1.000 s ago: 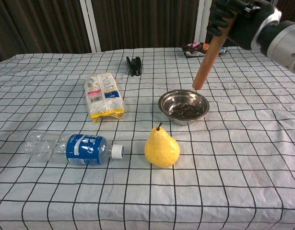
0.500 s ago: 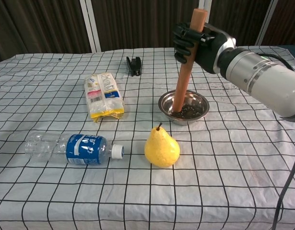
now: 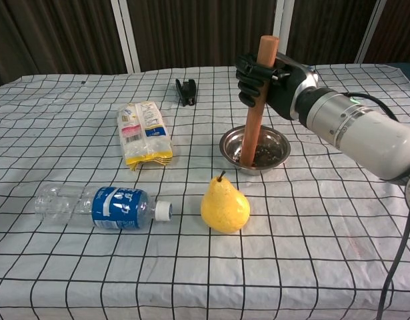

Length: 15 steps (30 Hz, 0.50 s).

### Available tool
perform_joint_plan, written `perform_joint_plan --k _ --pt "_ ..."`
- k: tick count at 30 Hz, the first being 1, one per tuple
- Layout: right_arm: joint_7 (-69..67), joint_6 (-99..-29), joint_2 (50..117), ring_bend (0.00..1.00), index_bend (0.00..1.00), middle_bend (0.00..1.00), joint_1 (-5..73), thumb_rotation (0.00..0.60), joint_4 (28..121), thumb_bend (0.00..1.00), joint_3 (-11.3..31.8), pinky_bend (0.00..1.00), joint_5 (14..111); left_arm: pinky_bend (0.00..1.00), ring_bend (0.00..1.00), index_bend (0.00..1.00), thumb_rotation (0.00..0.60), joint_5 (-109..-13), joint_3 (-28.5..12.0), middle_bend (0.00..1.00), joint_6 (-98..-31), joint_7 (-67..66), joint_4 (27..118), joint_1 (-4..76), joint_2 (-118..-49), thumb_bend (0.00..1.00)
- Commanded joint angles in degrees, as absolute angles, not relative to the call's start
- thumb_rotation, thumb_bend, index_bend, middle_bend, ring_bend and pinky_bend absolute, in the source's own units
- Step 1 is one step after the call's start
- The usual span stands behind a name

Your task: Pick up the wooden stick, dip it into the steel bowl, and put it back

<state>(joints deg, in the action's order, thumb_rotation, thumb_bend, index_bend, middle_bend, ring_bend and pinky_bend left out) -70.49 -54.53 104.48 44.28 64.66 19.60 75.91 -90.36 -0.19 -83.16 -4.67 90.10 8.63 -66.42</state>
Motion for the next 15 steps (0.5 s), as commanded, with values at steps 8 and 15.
perform_joint_plan --k 8,15 --pt "-69.28 -57.51 100.27 1.00 1.00 1.00 43.30 0.600 70.58 0.72 22.07 0.96 76.58 0.00 0.00 0.00 0.600 -90.43 -0.15 0.01 -83.15 -4.80 90.14 8.66 -66.45 0.37" --pt "-68.79 -55.27 100.45 1.00 1.00 1.00 43.16 0.600 69.73 0.72 21.41 0.96 75.03 0.00 0.00 0.00 0.600 -90.36 -0.18 0.01 -83.14 -5.05 90.21 8.67 -66.55 0.38"
